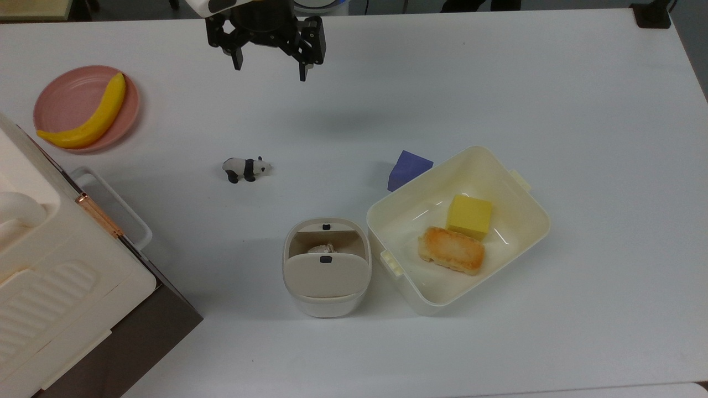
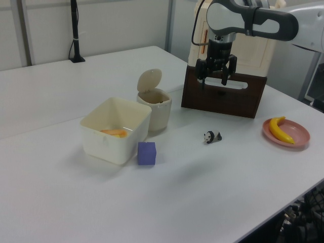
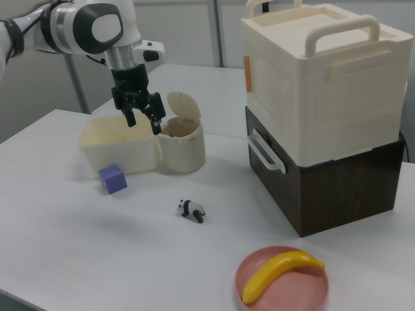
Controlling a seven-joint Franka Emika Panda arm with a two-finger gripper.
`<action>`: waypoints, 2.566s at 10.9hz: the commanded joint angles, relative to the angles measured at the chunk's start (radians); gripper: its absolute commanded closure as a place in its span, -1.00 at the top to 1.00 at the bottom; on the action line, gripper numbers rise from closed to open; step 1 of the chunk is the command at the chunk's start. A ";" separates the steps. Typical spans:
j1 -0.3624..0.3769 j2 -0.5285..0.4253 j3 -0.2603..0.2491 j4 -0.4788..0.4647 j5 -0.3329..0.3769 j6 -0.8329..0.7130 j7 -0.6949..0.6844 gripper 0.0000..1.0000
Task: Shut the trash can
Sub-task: 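Move the gripper over the open lid of the cream trash can, then lower the gripper and push the raised lid down onto the can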
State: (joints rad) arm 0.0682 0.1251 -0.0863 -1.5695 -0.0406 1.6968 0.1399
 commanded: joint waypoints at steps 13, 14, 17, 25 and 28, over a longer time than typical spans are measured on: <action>0.012 0.167 0.000 0.161 0.143 0.510 0.008 -1.00; 0.015 0.210 0.002 0.186 0.136 0.596 0.054 -1.00; 0.054 0.379 -0.007 0.305 0.101 0.780 0.156 -1.00; 0.124 0.501 -0.070 0.358 -0.009 0.745 0.203 -1.00; 0.124 0.455 -0.075 0.358 0.196 0.406 -0.050 -1.00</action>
State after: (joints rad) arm 0.1753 0.6312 -0.1366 -1.1990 0.0193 2.3026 0.2559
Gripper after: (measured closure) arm 0.991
